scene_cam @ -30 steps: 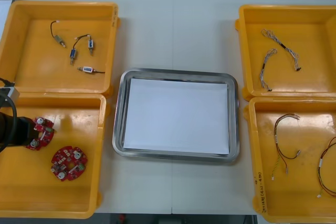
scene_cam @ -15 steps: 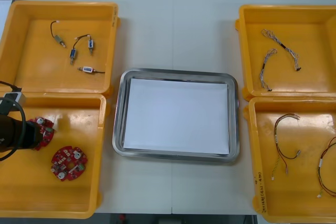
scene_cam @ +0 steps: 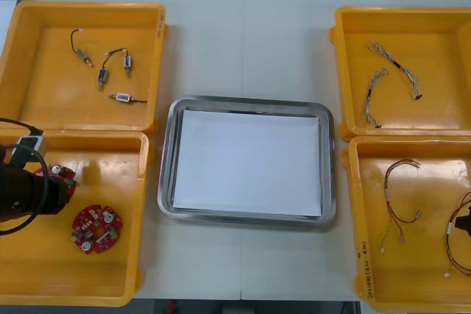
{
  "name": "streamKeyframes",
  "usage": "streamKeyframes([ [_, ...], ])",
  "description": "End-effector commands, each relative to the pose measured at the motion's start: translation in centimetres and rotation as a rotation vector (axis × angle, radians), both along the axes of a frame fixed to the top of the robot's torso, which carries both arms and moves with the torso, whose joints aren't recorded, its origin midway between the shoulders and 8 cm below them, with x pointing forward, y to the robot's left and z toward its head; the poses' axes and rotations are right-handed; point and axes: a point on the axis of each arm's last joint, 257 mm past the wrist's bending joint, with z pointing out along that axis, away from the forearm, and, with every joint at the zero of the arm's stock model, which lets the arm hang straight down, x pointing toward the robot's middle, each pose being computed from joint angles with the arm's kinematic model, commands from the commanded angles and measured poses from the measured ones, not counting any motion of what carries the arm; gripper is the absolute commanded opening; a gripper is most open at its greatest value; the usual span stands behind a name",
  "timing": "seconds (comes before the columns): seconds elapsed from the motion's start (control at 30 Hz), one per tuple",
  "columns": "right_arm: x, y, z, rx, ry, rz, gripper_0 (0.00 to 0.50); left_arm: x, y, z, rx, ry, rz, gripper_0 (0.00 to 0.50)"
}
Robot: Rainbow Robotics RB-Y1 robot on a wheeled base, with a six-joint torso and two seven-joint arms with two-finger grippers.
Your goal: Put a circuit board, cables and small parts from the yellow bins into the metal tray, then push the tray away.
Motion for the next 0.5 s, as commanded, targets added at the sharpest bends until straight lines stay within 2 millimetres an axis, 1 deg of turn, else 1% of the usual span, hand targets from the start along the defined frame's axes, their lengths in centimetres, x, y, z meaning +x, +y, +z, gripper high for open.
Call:
streamKeyframes([
  [0.03, 1.2, 1.4, -0.6, 0.018, -0.014, -0.001, 0.500, -1.1, 1.4, -1.0, 0.062, 0.022, -0.014, 0.500],
  [0.23, 1.5, 1.9, -1.5, 0.018, -0.010, 0.005, 0.500, -1.2, 1.3, -1.2, 0.057, 0.027, -0.008, 0.500],
  [0.5, 2.0, 1.5, -2.9, 0.022, -0.015, -0.007, 0.500, -1.2, 1.3, -1.8, 0.058, 0.023, -0.007, 0.500],
])
